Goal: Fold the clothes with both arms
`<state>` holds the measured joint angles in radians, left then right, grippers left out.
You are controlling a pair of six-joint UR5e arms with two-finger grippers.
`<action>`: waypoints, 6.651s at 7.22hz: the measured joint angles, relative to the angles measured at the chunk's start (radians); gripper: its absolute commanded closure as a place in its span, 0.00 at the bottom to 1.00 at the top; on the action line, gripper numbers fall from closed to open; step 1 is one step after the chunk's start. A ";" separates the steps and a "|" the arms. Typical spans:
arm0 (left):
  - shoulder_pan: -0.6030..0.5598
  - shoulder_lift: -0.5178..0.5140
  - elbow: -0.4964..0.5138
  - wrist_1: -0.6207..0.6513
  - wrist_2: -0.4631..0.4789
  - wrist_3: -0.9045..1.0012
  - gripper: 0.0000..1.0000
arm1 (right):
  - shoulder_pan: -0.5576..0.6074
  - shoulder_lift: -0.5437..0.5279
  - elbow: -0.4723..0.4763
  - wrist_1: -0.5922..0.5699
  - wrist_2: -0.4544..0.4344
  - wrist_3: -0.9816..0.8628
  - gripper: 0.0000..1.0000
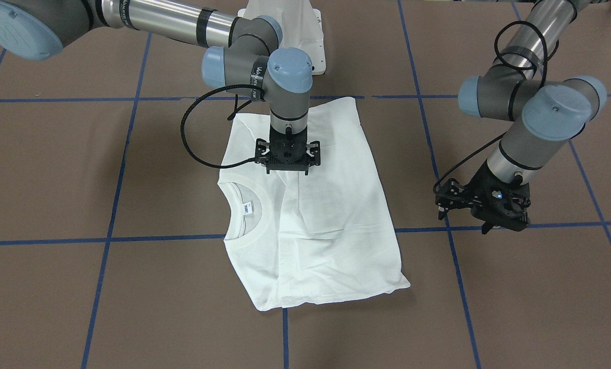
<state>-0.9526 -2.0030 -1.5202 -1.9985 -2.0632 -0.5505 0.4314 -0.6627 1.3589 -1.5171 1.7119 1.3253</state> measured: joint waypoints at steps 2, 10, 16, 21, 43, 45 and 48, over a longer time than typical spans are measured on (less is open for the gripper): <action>0.000 0.001 0.000 0.000 0.000 -0.001 0.00 | -0.020 0.006 0.000 0.000 -0.004 0.014 0.67; 0.000 0.001 0.001 -0.001 0.000 -0.003 0.00 | -0.030 -0.009 0.017 -0.015 -0.003 0.016 0.93; 0.002 0.001 0.002 -0.002 0.000 -0.012 0.00 | -0.003 -0.201 0.194 -0.050 -0.012 -0.067 0.00; 0.002 0.001 0.002 -0.002 0.000 -0.020 0.00 | -0.018 -0.226 0.264 -0.051 -0.029 -0.063 0.00; 0.002 0.001 0.000 -0.002 0.000 -0.026 0.00 | -0.105 -0.117 0.259 -0.473 -0.144 0.036 0.00; 0.002 0.001 0.000 -0.002 0.000 -0.026 0.00 | -0.119 -0.217 0.385 -0.580 -0.143 -0.048 0.00; 0.007 -0.001 -0.027 -0.001 -0.001 -0.083 0.00 | -0.121 -0.294 0.552 -0.576 -0.139 -0.088 0.00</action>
<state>-0.9459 -2.0036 -1.5475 -1.9993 -2.0639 -0.6339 0.3103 -0.9567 1.9113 -2.0934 1.5726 1.2375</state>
